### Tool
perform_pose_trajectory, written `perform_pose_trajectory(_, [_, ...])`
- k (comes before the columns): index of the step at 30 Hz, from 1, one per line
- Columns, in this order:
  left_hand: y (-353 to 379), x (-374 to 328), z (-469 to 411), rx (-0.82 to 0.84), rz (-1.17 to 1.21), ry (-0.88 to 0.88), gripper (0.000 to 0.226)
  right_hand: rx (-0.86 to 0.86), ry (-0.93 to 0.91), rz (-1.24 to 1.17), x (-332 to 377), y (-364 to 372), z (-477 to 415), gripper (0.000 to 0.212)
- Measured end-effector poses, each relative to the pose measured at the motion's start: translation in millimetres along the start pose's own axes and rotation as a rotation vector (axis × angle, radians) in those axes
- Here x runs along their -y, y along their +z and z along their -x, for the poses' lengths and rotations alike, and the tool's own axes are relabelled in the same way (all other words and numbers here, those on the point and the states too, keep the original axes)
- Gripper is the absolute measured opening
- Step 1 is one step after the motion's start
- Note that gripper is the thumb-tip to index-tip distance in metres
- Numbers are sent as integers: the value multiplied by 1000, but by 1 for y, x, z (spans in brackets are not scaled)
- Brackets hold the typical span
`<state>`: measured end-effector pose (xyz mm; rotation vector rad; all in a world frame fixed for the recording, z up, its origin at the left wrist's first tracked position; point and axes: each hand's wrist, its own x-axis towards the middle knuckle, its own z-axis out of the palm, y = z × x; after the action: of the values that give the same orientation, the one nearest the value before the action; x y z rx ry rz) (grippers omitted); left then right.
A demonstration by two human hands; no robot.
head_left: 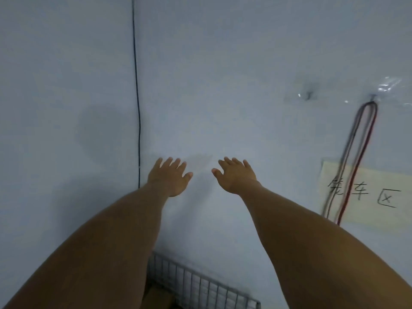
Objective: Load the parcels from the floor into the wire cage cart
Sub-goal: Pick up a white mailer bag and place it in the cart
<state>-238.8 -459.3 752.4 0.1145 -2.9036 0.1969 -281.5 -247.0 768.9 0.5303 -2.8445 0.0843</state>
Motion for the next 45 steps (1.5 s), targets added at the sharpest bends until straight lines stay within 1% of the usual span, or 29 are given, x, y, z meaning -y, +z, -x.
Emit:
perform_pose_trajectory(3, [-54, -41, 3, -65, 8, 30, 68, -60, 50, 10, -38, -51, 27, 66])
perform_pose_trajectory(5, [-83, -70, 8, -79, 31, 55, 68, -95, 91, 16, -63, -77, 49, 66])
perform_pose_trajectory(9, [-123, -141, 20, -133, 108, 162, 68, -160, 204, 62, -118, -116, 107, 67])
perform_pose_trajectory(12, [-146, -203, 37, -180, 206, 266, 67, -172, 323, 96, -162, -139, 159, 67])
perform_pose_trajectory(15, [-162, -264, 60, -188, 243, 349, 67, -180, 423, 109, -203, -157, 213, 66])
perform_pose_trajectory(20, [-184, -359, 110, -190, 257, 469, 66, -195, 515, 142, -271, -177, 305, 68])
perform_pose_trajectory(24, [-197, -436, 143, -183, 289, 508, 67, -194, 582, 165, -334, -194, 372, 68])
perform_pose_trajectory(29, [-208, -539, 173, -173, 320, 513, 67, -183, 610, 187, -420, -212, 441, 67])
perform_pose_trajectory(33, [-204, -613, 191, -144, 349, 533, 67, -162, 623, 197, -484, -212, 478, 67])
perform_pose_trajectory(35, [-196, -639, 195, -120, 340, 545, 67, -141, 631, 183, -510, -208, 486, 67])
perform_pose_trajectory(38, [-180, -665, 188, -84, 331, 516, 67, -129, 625, 150, -540, -188, 487, 68])
perform_pose_trajectory(41, [-150, -690, 182, -19, 320, 515, 67, -119, 626, 87, -565, -153, 487, 68])
perform_pose_trajectory(45, [-76, -732, 176, 86, 342, 541, 67, -64, 680, -2, -596, -75, 496, 68])
